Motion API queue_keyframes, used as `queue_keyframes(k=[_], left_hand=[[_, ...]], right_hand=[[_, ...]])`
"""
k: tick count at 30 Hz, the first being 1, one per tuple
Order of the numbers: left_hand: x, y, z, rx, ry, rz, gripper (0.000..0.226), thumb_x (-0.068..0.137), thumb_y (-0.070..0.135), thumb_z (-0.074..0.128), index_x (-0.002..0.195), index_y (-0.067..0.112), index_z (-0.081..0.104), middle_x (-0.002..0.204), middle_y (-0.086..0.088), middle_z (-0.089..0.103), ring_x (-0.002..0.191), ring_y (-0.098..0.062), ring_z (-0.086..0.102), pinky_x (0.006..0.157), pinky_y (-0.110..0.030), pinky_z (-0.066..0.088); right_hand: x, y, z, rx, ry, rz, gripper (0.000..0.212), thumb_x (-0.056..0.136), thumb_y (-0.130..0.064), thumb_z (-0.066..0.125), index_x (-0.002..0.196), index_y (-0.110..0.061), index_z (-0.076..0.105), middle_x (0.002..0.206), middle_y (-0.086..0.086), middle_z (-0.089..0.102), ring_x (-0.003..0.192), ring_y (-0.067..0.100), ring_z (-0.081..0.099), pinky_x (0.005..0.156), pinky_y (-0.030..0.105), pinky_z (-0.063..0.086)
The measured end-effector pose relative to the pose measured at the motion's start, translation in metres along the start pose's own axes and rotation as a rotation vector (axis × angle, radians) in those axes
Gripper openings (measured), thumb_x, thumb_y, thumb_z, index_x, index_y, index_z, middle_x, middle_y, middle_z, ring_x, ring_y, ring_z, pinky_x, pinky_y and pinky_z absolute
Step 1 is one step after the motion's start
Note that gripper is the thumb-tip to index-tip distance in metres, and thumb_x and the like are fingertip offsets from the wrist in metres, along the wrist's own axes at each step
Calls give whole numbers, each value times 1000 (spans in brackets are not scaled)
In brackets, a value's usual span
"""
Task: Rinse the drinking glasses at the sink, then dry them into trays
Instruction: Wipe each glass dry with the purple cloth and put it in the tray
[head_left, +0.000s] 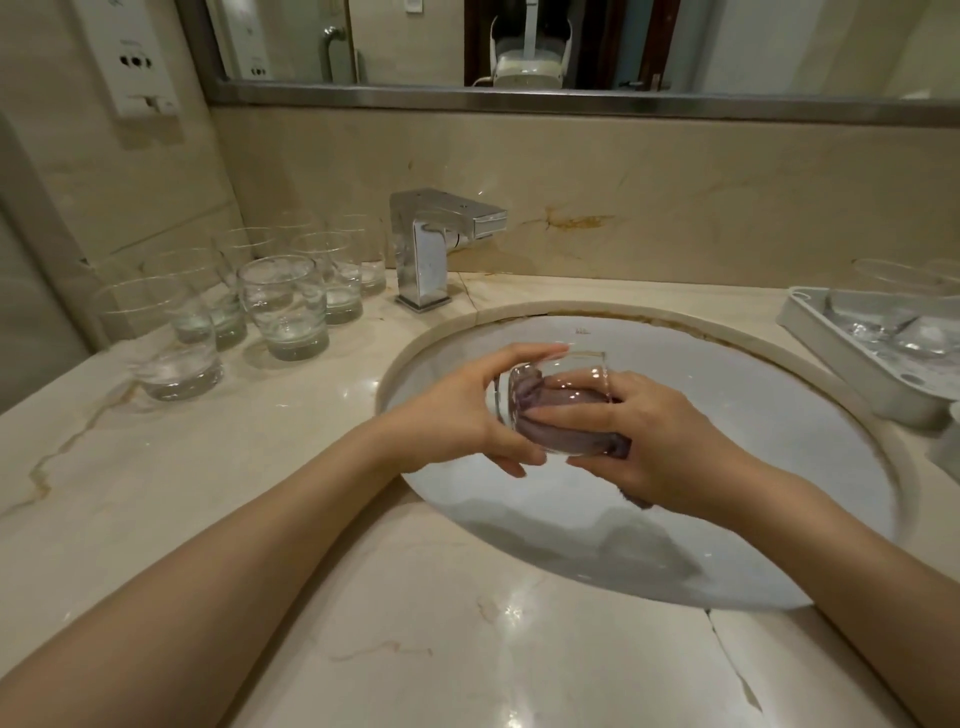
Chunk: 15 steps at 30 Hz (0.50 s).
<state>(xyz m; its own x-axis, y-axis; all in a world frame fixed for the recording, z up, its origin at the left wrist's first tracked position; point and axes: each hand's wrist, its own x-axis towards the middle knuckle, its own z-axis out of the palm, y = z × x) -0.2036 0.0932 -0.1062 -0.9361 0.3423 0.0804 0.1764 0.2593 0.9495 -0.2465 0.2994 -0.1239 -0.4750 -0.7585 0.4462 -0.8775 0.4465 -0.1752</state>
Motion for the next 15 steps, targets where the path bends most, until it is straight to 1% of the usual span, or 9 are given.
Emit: queue_keyframes(k=[2, 4, 6, 8, 9, 10, 12, 13, 15], left_hand=[[-1, 1, -1, -61, -43, -18, 86, 73, -14, 72, 137, 38, 46, 121, -1, 59, 89, -22, 69, 71, -39, 60], [0, -1, 1, -26, -46, 8, 85, 74, -12, 73, 138, 37, 44, 125, -3, 57, 90, -22, 69, 69, -37, 60], [0, -3, 5, 68, 4, 59, 84, 75, -7, 74, 140, 36, 42, 131, -1, 49, 93, -23, 68, 68, -33, 60], [1, -7, 6, 245, 64, 190, 84, 76, -2, 76, 141, 35, 37, 130, -5, 44, 101, -22, 62, 79, -27, 56], [1, -9, 4, 404, 88, 277, 84, 77, 1, 77, 142, 34, 35, 126, -8, 43, 106, -19, 56, 87, -21, 50], [0, -12, 1, 570, 105, 358, 84, 78, 5, 76, 143, 33, 32, 122, -9, 42, 107, -16, 51, 90, -14, 43], [0, -14, -3, 759, 118, 448, 82, 80, 10, 76, 144, 33, 30, 119, -9, 40, 103, -14, 48, 88, -9, 38], [0, -15, -3, 779, 125, 461, 82, 80, 11, 76, 145, 34, 32, 119, -8, 40, 102, -14, 48, 87, -10, 38], [1, -15, -1, 726, 154, 452, 82, 77, 10, 78, 142, 36, 36, 120, -5, 42, 104, -12, 49, 88, -15, 43]], right_hand=[[-1, 2, 0, -60, 9, -17, 51, 71, -28, 68, 121, -34, 65, 126, 2, 61, 93, 29, 64, 77, 42, 55], [-2, 2, 0, -3, 10, 0, 52, 70, -29, 69, 121, -39, 62, 126, -3, 59, 99, 24, 63, 80, 36, 54], [-2, 1, 0, 144, -4, 81, 53, 71, -28, 72, 120, -43, 62, 127, -15, 54, 109, 9, 56, 90, 24, 47], [1, -4, 0, 371, 0, 189, 49, 72, -22, 79, 114, -42, 65, 122, -21, 55, 109, -2, 54, 93, 15, 42], [3, -6, -2, 527, -10, 258, 47, 72, -15, 82, 110, -38, 66, 115, -19, 60, 104, -3, 57, 90, 14, 43], [4, -9, -4, 710, -41, 320, 45, 72, -9, 81, 107, -34, 68, 108, -15, 66, 99, -2, 62, 87, 14, 45], [6, -13, -10, 982, -132, 412, 41, 74, -3, 76, 106, -28, 70, 96, -8, 74, 90, 6, 68, 79, 15, 50], [6, -14, -11, 1002, -149, 431, 39, 75, -2, 75, 105, -26, 70, 93, -7, 75, 88, 7, 70, 76, 14, 51], [5, -14, -10, 932, -123, 417, 39, 75, -3, 75, 104, -28, 70, 94, -11, 73, 88, 6, 68, 76, 13, 50]])
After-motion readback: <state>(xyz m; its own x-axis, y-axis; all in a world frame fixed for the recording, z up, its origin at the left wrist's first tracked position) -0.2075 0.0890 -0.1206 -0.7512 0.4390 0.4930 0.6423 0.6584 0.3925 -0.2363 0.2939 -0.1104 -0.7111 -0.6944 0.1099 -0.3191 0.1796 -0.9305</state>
